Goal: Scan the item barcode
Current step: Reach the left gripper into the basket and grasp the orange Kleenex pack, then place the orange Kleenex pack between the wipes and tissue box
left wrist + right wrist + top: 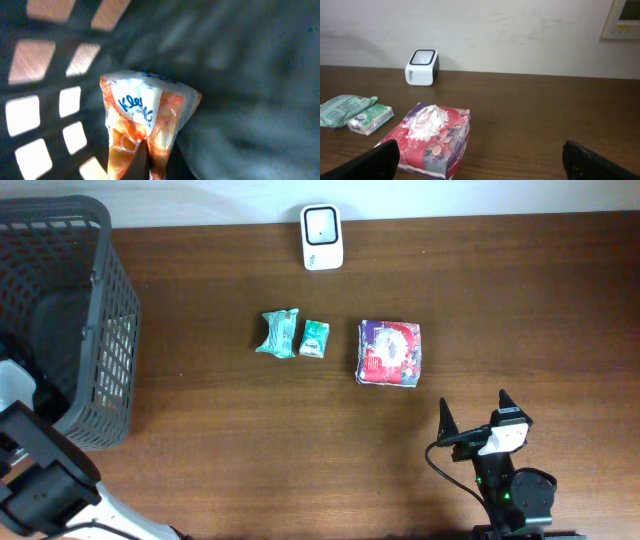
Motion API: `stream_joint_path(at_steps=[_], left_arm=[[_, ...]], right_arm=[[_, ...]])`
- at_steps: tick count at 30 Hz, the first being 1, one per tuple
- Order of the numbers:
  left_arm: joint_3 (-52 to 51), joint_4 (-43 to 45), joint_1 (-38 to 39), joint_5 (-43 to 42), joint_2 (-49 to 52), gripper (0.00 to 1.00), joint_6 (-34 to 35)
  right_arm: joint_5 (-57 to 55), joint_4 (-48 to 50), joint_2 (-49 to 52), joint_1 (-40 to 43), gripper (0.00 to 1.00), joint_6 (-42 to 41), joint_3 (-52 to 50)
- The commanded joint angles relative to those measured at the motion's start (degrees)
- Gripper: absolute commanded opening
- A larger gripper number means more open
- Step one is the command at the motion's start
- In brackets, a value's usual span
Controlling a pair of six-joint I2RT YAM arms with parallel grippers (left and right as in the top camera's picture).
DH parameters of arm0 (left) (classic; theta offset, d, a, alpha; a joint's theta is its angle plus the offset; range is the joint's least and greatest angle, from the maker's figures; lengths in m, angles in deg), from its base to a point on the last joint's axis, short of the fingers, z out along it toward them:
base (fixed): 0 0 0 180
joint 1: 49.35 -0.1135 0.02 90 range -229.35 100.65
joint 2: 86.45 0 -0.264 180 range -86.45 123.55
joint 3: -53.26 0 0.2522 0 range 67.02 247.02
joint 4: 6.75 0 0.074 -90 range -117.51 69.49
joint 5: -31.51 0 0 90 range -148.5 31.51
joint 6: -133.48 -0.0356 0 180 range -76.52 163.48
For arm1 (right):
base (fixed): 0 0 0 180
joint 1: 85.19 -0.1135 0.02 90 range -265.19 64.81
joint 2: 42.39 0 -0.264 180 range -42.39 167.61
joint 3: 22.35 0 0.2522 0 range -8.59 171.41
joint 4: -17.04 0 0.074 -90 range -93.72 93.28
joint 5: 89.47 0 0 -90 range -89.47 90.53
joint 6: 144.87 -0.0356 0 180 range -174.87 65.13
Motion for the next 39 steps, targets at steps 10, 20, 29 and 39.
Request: stream_joint_path(at_steps=[10,20,29,39], left_arm=[[4.61,5.84,-0.92,-36.89,-27.36,0.00,6.64],[7.06,14.47,10.93,-43.71,-30.42,0.00,6.64],[9.97,17.53,12.41,-59.54,-34.56,0.00,8.15],[9.57,11.61,40.81,-46.75,-27.89,0.00,16.55]], right_arm=[[-0.48,-0.07,-0.37,0.20,0.99,0.13,-0.50],[-0.48,-0.07,-0.37,0.20,0.99,0.13,-0.50],[-0.48,-0.07,-0.37,0.20,0.99,0.15,-0.50],[-0.48,-0.07,-0.37,0.20,0.99,0.13,-0.50]])
